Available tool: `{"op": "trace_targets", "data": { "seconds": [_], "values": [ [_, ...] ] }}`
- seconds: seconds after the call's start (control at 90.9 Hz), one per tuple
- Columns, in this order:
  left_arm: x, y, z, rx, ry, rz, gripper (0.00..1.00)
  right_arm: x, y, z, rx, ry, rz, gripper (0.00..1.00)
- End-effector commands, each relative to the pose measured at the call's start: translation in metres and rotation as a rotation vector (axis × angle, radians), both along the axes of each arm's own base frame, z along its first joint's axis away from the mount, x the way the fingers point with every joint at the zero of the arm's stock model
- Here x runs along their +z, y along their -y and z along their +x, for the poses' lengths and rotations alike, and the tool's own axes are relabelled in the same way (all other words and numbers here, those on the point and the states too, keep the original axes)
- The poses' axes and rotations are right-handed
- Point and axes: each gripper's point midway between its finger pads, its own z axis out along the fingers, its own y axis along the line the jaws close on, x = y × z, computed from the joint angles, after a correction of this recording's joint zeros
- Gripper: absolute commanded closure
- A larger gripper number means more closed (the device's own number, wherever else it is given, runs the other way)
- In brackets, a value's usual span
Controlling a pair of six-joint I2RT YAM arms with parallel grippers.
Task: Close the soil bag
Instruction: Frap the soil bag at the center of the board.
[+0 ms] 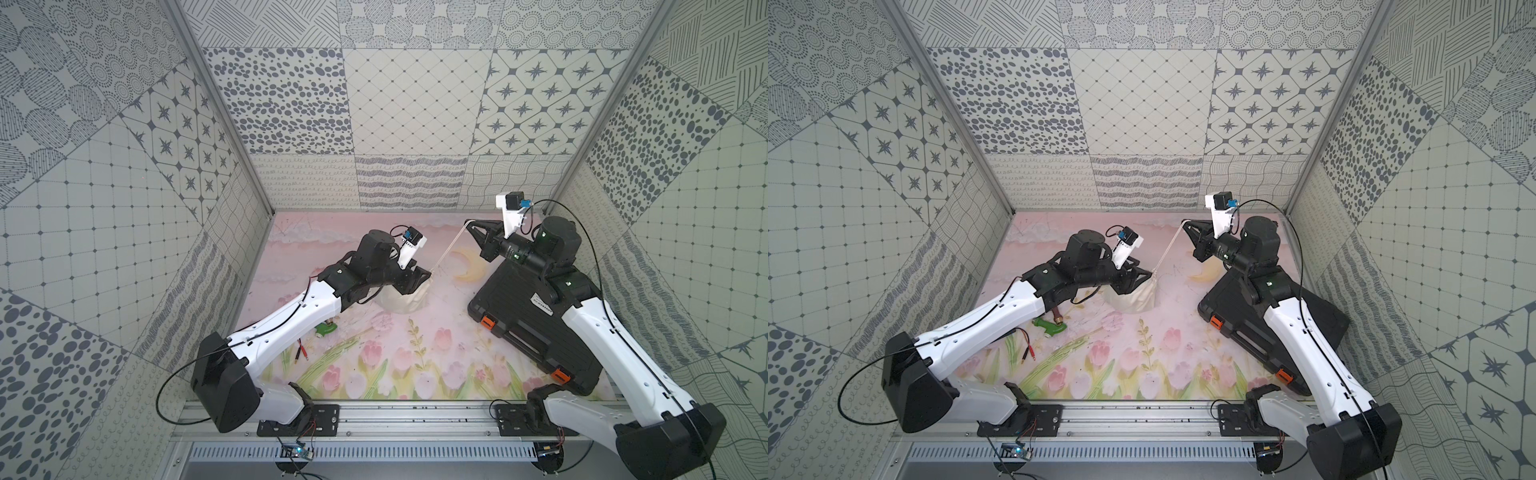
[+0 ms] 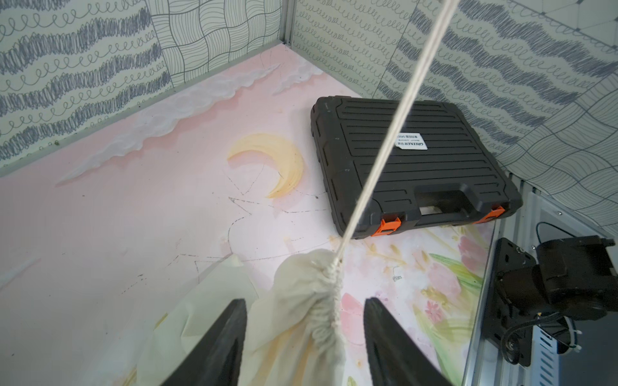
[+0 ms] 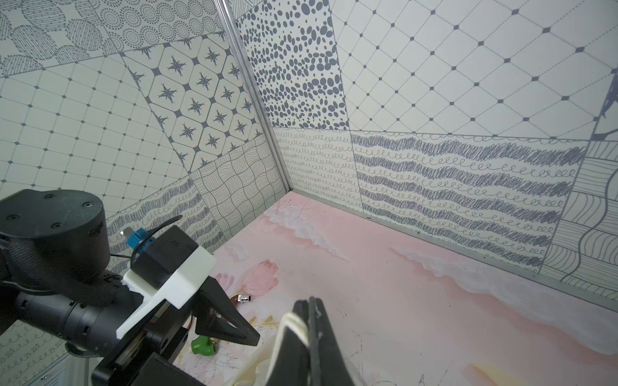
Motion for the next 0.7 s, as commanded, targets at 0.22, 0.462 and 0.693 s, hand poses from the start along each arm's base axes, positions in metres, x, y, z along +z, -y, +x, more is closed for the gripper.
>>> {"op": "trace_targets", "data": {
  "seconds": [0.22,0.462,0.693],
  "values": [
    [0.019,0.051,0.01,-0.181,0.016,-0.114,0.52,0.02,-0.002,-0.001,-0.005,0.068,0.011,1.0],
    [0.018,0.063,0.017,-0.225,0.015,-0.11,0.69,0.016,-0.004,-0.002,0.003,0.059,0.007,1.0],
    [0.011,0.064,0.007,-0.338,-0.101,-0.183,0.8,0.016,-0.003,-0.003,-0.001,0.069,-0.004,1.0]
  ]
}}
